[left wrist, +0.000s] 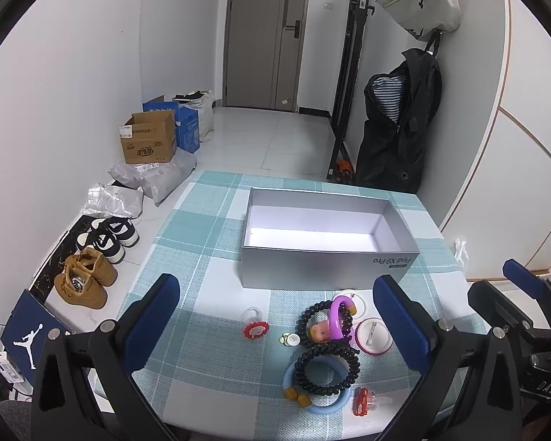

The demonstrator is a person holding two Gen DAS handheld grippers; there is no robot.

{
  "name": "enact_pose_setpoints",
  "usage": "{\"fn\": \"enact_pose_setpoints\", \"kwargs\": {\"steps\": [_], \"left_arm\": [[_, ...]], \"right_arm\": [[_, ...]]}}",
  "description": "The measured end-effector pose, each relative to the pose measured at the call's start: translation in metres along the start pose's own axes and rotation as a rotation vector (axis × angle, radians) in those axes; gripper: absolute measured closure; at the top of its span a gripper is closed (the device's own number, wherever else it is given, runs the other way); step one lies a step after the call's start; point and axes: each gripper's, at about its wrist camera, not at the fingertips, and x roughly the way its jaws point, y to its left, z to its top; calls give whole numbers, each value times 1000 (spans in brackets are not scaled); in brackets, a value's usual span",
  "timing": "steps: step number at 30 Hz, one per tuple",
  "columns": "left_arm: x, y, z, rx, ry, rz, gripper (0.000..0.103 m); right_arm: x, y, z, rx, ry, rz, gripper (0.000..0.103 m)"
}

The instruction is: Organize jewelry

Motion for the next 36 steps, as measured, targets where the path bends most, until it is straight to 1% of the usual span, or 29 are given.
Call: {"fn": "enact_pose_setpoints", "kwargs": {"steps": [16,24,31,36], "left_arm": [[0,-3,-1,10,0,2,1],[1,0,-1,-10,7,-9,1],[2,-2,-2,0,5,-7,1],[3,-2,-1,-11,10,-11,1]], "right_arm": [[-3,-1,1,3,-7,5,0],[-3,-1,1,4,-7,7,0],[-3,0,2,-5,-9,7,0],[-4,1,2,-5,-9,8,0]]}}
